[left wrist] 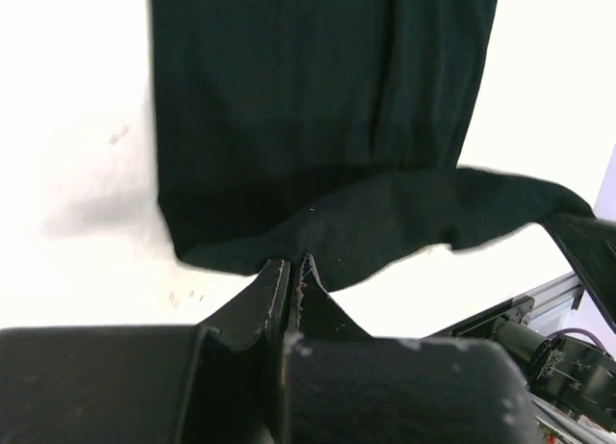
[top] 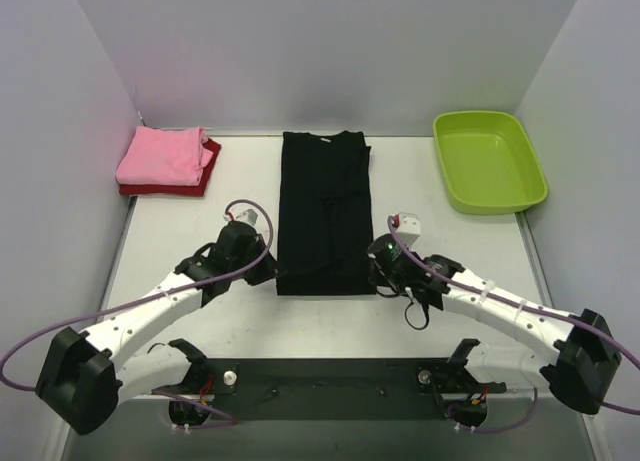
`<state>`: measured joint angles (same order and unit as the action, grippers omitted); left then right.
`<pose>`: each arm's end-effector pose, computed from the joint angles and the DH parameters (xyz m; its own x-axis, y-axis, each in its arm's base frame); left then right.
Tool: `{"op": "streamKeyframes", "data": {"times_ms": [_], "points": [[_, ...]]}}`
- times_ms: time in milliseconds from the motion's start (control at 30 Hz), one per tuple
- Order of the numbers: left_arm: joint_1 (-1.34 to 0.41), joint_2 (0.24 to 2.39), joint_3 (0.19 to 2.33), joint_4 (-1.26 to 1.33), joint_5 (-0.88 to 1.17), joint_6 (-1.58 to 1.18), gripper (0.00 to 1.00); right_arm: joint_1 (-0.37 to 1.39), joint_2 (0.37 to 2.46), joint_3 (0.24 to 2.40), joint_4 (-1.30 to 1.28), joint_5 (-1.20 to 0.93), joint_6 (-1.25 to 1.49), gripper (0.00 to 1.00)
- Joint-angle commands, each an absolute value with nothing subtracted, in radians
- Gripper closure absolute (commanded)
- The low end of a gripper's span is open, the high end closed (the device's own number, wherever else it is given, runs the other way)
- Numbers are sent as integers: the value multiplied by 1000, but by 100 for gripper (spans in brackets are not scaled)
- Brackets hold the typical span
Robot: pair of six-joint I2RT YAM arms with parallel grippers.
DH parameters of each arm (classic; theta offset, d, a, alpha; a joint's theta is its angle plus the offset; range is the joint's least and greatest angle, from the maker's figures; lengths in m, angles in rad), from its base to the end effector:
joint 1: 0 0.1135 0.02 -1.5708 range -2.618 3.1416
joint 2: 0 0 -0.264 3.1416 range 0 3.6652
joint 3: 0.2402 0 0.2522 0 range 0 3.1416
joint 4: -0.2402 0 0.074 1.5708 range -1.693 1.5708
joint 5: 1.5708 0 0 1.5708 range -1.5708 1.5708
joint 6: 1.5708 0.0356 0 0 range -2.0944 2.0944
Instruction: Fold and stack the t-shirts
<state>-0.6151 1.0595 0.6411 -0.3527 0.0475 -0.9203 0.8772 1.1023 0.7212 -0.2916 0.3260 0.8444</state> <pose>0.1767 -0.1269 0.2227 -0.8255 -0.3900 -0.4080 -0.0870 0.8022 -0.5907 0.1588 0.1732 0.2465 -0.6894 0.2785 -0.6687 -0.0797 0.8884 0.4522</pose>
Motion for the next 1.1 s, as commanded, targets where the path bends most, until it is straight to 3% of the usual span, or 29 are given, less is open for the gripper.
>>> {"op": "streamKeyframes", "data": {"times_ms": [0, 467, 1067], "points": [[-586, 1169, 757, -210, 149, -835, 100, 806, 1227, 811, -192, 247, 752, 100], [-411, 1371, 978, -212, 253, -746, 100, 635, 1459, 1020, -140, 114, 710, 100], [-290, 1658, 1077, -58, 373, -741, 100, 460, 1692, 1226, -140, 29, 690, 100]]}}
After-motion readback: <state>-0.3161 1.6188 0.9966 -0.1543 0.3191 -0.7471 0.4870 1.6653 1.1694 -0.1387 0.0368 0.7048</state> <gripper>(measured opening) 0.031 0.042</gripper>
